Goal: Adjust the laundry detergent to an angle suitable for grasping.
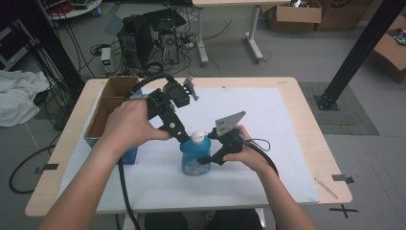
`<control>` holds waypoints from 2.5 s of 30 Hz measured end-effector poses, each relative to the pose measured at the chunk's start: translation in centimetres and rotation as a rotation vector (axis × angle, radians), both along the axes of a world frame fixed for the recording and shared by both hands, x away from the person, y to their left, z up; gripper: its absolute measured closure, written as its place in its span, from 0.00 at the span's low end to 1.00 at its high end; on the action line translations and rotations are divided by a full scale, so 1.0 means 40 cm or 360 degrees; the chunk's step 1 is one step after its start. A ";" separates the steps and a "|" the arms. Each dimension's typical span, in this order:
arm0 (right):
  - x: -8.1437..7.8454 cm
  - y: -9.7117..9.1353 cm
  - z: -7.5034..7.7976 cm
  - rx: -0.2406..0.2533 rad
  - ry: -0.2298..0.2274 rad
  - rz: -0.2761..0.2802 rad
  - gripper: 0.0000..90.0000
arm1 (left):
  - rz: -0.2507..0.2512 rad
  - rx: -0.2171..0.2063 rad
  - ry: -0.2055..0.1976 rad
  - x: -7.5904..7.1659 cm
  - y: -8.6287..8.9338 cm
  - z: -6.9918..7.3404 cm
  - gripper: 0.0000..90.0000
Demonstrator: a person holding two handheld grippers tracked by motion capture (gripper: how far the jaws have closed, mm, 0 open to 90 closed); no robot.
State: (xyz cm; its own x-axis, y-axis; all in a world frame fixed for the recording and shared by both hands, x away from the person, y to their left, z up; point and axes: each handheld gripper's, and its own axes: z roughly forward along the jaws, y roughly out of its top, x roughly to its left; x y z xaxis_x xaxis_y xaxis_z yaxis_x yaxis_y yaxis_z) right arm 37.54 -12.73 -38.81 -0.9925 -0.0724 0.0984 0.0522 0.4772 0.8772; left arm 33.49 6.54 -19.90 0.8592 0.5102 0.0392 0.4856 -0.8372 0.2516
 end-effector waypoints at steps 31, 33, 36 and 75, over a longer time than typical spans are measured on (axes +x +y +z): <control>0.055 -0.281 0.181 -0.0575 0.0147 -0.0832 0.19 | -0.0053 -0.0010 0.0002 -0.008 -0.045 0.015 0.00; 0.057 -0.288 0.195 -0.0654 0.0170 -0.0843 0.19 | -0.0055 -0.0010 0.0000 -0.009 -0.047 0.017 0.00; 0.058 -0.299 0.219 -0.0747 0.0156 -0.0870 0.20 | -0.0055 -0.0011 -0.0003 -0.011 -0.050 0.019 0.00; 0.099 -0.365 0.360 -0.1094 0.0267 -0.1061 0.22 | -0.0080 -0.0023 -0.0014 -0.016 -0.061 0.029 0.00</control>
State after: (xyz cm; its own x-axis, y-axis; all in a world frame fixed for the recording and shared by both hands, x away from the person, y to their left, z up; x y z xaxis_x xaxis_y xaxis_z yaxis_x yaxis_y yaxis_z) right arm 41.51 -27.33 -24.41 -0.7781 0.6259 0.0531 0.5965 0.7097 0.3749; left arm 32.86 4.11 -18.72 0.8834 0.4669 0.0400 0.4407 -0.8567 0.2680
